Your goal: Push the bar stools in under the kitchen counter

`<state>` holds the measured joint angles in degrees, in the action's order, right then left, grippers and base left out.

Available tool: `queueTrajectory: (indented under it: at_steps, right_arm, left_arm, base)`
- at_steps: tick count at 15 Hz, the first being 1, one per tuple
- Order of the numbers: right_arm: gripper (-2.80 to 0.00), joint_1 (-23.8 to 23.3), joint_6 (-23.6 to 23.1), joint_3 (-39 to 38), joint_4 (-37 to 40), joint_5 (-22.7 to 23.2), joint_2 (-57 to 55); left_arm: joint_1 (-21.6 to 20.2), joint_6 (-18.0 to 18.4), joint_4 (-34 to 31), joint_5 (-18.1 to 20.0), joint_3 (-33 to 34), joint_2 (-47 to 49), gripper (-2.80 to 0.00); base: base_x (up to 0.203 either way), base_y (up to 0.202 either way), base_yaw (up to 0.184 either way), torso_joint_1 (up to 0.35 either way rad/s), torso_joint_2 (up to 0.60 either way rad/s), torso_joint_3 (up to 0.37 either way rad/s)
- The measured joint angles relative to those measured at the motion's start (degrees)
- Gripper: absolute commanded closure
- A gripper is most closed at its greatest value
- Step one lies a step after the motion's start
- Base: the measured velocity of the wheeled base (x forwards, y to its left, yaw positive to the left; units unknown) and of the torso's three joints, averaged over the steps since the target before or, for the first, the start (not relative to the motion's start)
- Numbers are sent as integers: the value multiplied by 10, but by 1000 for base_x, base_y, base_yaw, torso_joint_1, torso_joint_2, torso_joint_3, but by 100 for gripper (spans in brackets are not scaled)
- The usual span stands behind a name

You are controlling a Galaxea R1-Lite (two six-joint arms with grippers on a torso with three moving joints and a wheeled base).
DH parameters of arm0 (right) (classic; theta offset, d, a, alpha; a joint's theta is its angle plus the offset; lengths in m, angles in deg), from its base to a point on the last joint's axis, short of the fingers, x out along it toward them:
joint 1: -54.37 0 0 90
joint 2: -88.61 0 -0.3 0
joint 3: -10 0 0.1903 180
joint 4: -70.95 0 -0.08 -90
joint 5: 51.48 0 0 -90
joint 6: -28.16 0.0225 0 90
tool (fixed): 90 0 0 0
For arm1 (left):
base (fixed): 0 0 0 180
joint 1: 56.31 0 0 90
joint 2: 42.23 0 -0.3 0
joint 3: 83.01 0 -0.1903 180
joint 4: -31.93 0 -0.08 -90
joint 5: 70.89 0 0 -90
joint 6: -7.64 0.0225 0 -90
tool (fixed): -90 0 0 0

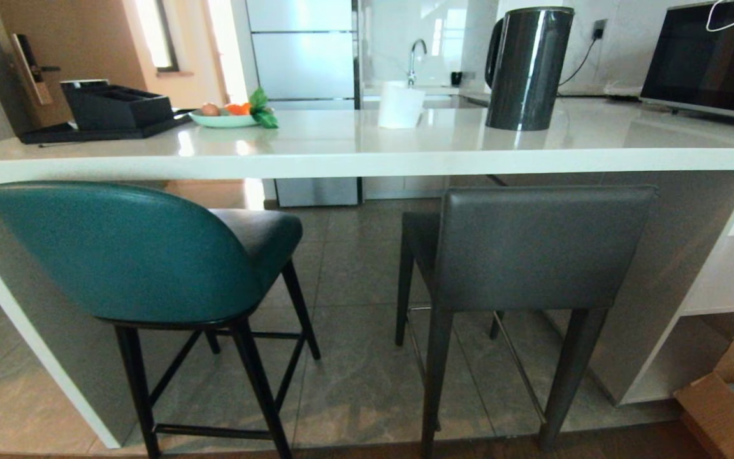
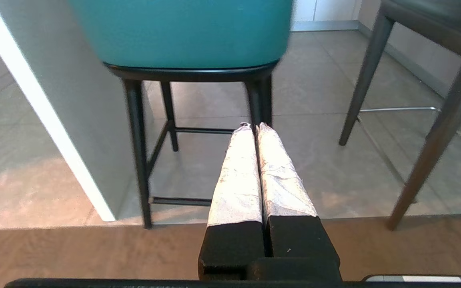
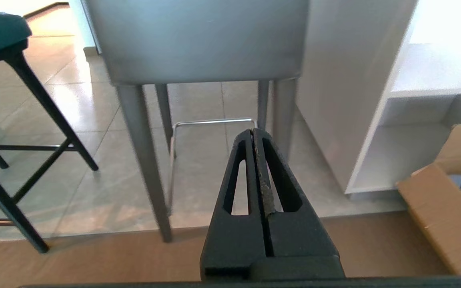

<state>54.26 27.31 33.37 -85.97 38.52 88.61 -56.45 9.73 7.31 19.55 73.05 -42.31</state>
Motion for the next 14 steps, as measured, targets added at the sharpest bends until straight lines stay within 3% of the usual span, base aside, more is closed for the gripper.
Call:
queueTrajectory:
  at_steps: [4, 11, 14]
  right_arm:
    - [0, 0, 7, 0, 0, 0, 0]
    - [0, 0, 11, 0, -1, 0, 0]
    - [0, 0, 10, 0, -3, 0, 0]
  left_arm:
    - [0, -1, 1, 0, 0, 0, 0]
    - [1, -17, 1, -7, 0, 0, 0]
    - [1, -17, 3, -7, 0, 0, 0]
  base:
    - [0, 143, -1, 1, 1, 3]
    - [0, 0, 0, 3, -11, -4]
    - [0, 0, 0, 51, -232, -240]
